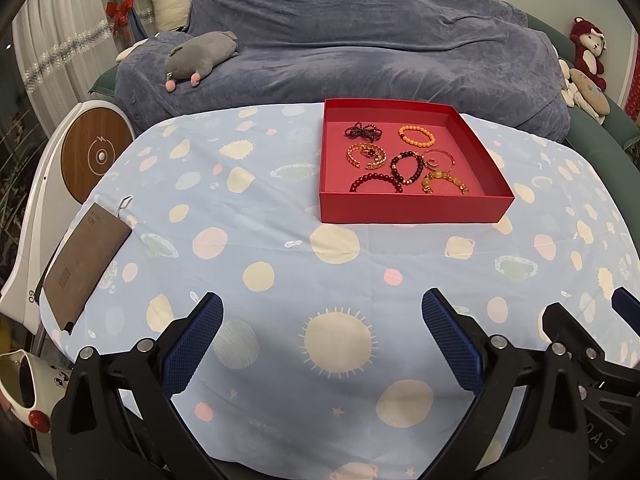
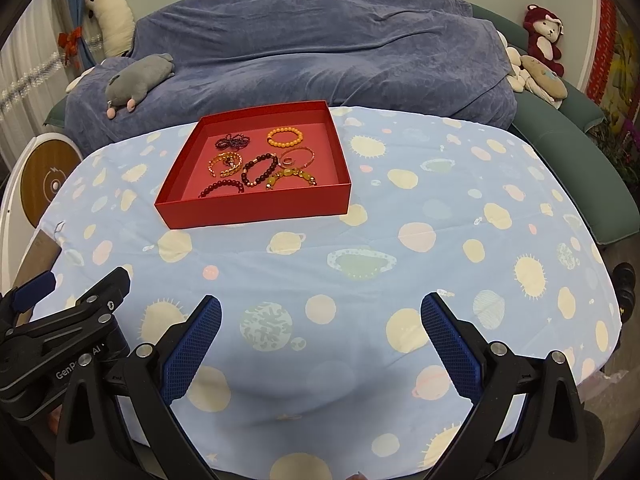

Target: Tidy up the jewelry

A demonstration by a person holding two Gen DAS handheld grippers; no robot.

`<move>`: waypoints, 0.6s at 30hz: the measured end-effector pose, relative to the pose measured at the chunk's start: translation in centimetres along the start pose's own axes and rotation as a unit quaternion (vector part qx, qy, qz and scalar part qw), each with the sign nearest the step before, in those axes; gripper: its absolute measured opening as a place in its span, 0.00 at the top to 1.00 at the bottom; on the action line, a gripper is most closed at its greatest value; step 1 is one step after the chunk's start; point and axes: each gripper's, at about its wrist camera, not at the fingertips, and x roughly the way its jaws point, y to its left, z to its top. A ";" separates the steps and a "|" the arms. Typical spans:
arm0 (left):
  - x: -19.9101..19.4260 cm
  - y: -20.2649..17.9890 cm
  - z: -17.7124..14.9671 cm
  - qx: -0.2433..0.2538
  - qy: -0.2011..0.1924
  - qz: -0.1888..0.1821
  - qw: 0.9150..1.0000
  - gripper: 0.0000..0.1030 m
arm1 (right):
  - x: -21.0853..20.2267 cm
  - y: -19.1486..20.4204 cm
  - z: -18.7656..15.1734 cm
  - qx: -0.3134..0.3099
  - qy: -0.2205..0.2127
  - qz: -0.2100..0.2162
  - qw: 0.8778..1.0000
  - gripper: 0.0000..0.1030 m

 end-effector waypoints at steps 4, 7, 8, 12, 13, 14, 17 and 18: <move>0.1 0.0 0.0 0.001 0.001 0.001 1.000 0.08 | 0.0 0.1 0.2 0.001 0.000 0.000 1.000 0.06; 0.1 0.0 0.0 0.002 0.001 0.001 1.000 0.08 | 0.0 0.1 0.1 -0.001 0.000 0.000 1.000 0.06; 0.1 0.0 0.0 0.001 0.002 0.000 1.000 0.08 | 0.0 0.0 0.1 0.000 0.000 0.000 1.000 0.06; 0.1 0.0 0.0 0.002 0.002 0.001 1.000 0.08 | 0.0 0.1 0.2 0.001 0.000 0.000 1.000 0.06; 0.1 0.1 0.0 0.002 0.002 0.000 1.000 0.08 | 0.0 0.1 0.2 0.001 0.000 0.000 1.000 0.06; 0.1 0.0 0.0 0.001 0.002 0.000 1.000 0.08 | 0.0 0.1 0.3 0.000 0.000 0.000 1.000 0.06; 0.2 0.0 0.0 0.000 0.003 0.000 1.000 0.08 | 0.1 0.0 0.1 0.000 0.001 -0.001 1.000 0.06; 0.2 0.0 0.0 0.000 0.002 0.000 1.000 0.08 | 0.1 0.0 0.0 0.000 0.001 0.000 1.000 0.06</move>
